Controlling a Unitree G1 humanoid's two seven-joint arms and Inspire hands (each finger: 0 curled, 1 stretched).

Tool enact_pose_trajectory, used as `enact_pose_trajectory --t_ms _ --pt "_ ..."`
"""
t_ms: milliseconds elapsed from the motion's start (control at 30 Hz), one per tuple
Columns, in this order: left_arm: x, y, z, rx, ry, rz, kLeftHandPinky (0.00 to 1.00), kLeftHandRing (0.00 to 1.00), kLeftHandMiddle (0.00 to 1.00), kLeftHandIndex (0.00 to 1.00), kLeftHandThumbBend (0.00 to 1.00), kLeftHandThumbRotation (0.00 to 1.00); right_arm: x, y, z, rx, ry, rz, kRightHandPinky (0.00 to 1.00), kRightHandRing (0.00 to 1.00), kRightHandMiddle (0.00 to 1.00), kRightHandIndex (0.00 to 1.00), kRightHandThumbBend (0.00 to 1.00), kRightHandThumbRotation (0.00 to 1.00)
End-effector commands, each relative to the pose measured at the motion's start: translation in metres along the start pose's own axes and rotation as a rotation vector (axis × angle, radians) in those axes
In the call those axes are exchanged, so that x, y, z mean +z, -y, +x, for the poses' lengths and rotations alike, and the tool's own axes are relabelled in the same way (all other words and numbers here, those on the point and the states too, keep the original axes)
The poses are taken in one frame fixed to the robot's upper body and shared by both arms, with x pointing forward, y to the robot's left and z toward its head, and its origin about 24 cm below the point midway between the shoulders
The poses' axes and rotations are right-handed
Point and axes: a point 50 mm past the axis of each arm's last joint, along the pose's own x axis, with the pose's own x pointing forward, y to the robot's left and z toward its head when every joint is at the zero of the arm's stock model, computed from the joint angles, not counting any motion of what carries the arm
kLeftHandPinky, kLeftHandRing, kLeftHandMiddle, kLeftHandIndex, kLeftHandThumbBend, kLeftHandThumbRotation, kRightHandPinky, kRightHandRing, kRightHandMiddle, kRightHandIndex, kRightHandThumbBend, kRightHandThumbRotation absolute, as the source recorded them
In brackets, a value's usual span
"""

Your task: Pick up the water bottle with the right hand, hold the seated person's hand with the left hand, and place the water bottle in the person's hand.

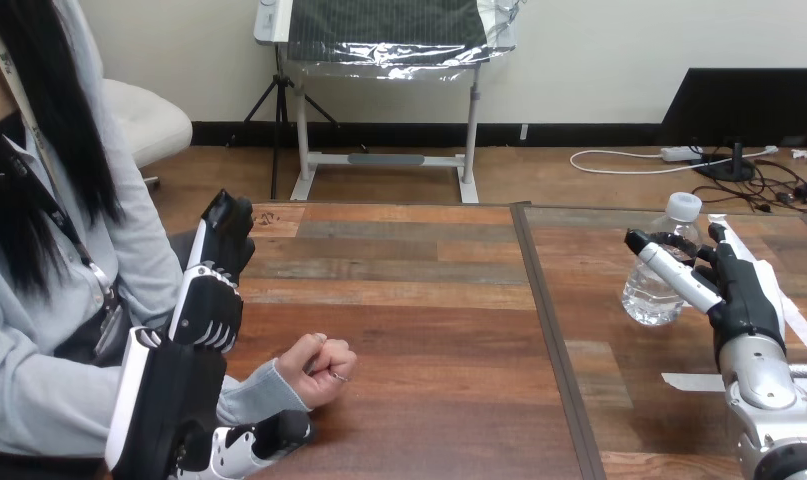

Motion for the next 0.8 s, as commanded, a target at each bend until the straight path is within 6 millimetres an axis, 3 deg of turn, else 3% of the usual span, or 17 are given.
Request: enact_pose_trajectory --t_ms 0,367,767 --pt "0.0093 -0.0015 0.0123 -0.01 0.076 0.004 1.0 1.0 1.0 1.0 1.0 0.64 0.0431 0.0024 0.0128 -0.016 0.106 -0.006 0.86 0.94 0.94 1.0 1.0 0.54" --pt "0.0121 -0.0013 0.01 -0.005 0.082 -0.009 1.0 1.0 1.0 1.0 1.0 0.63 0.0442 0.0014 0.0135 -0.012 0.099 -0.033 0.89 0.94 0.94 1.0 1.0 0.53" --pt "0.0157 -0.0025 0.0075 -0.006 0.084 0.001 1.0 1.0 1.0 1.0 1.0 0.61 0.0443 -0.0006 0.0142 -0.005 0.079 -0.051 0.85 0.92 0.94 1.0 1.0 0.51"
